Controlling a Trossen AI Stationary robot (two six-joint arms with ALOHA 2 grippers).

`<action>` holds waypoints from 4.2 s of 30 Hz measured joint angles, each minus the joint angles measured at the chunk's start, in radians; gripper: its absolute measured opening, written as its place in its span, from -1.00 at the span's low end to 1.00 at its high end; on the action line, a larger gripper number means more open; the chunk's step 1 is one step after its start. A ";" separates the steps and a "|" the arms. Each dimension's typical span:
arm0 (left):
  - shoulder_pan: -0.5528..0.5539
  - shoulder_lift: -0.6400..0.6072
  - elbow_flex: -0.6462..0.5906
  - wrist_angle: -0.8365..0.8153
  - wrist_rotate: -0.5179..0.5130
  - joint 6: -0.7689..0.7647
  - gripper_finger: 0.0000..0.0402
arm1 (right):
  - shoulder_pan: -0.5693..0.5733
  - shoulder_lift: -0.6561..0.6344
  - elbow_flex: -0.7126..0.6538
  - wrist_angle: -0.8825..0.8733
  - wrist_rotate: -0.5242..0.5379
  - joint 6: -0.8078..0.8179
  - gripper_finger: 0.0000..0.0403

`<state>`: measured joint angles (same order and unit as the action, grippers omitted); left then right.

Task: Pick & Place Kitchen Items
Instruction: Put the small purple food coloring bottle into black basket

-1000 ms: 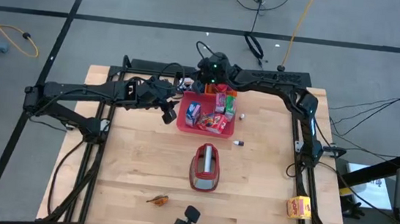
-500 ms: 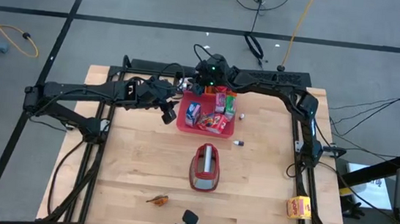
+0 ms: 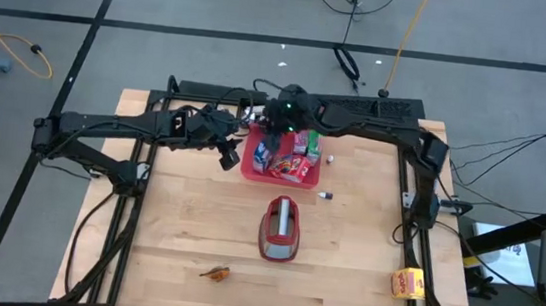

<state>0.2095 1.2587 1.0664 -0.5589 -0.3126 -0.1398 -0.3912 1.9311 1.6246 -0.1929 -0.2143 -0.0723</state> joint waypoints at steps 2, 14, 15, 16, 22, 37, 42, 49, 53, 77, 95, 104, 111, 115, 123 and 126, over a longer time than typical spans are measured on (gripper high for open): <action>-0.002 0.000 0.000 0.001 0.000 0.000 -0.26 | 0.032 -0.034 0.000 -0.042 0.000 -0.015 -0.53; -0.038 0.000 0.000 -0.015 -0.002 -0.004 -0.25 | 0.314 -0.255 -0.082 -0.336 0.000 -0.011 -0.56; -0.041 0.000 0.000 -0.016 -0.003 -0.007 -0.26 | 0.340 -0.273 -0.101 -0.331 0.000 -0.001 -0.56; -0.045 0.000 0.000 -0.016 -0.002 -0.011 -0.26 | 0.366 -0.294 -0.122 -0.322 0.001 0.008 -0.56; -0.071 0.000 0.000 -0.016 -0.002 -0.020 -0.26 | 0.488 -0.416 -0.285 -0.235 0.071 0.099 -0.56; -0.083 0.000 0.000 -0.015 -0.003 -0.047 -0.26 | 0.481 -0.618 -0.592 -0.022 0.419 0.164 -0.56; -0.083 0.000 0.000 -0.015 -0.003 -0.049 -0.25 | 0.446 -0.632 -0.673 -0.021 0.506 0.177 -0.56; -0.083 0.000 0.000 -0.015 -0.003 -0.051 -0.26 | 0.396 -0.657 -0.734 -0.046 0.502 0.211 -0.56; -0.083 0.000 0.000 -0.015 -0.003 -0.051 -0.26 | 0.378 -0.666 -0.768 -0.100 0.502 0.233 -0.56; -0.083 0.000 0.000 -0.014 -0.004 -0.045 -0.25 | 0.366 -0.669 -1.101 0.115 0.417 0.297 -0.56; -0.083 0.000 0.000 -0.013 -0.005 -0.039 -0.26 | 0.365 -0.570 -1.174 0.255 0.371 0.319 -0.56; -0.083 0.000 0.000 -0.013 -0.007 -0.039 -0.25 | 0.365 -0.547 -1.175 0.282 0.372 0.316 -0.67; -0.083 0.000 0.000 -0.014 -0.008 -0.039 -0.25 | 0.372 -0.561 -1.175 0.272 0.372 0.330 -0.79; -0.083 0.000 0.000 -0.014 -0.008 -0.039 -0.25 | 0.373 -0.605 -1.177 0.245 0.354 0.333 -0.80; -0.083 0.000 0.000 -0.014 -0.009 -0.039 -0.26 | 0.373 -0.760 -1.179 0.225 0.334 0.334 -0.80; -0.083 0.000 0.000 -0.014 -0.009 -0.039 -0.26 | 0.373 -0.826 -1.160 0.212 0.337 0.329 -0.80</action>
<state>0.1265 1.2587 1.0664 -0.5732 -0.3212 -0.1791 -0.0177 1.1055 0.4645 0.0189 0.1229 0.2567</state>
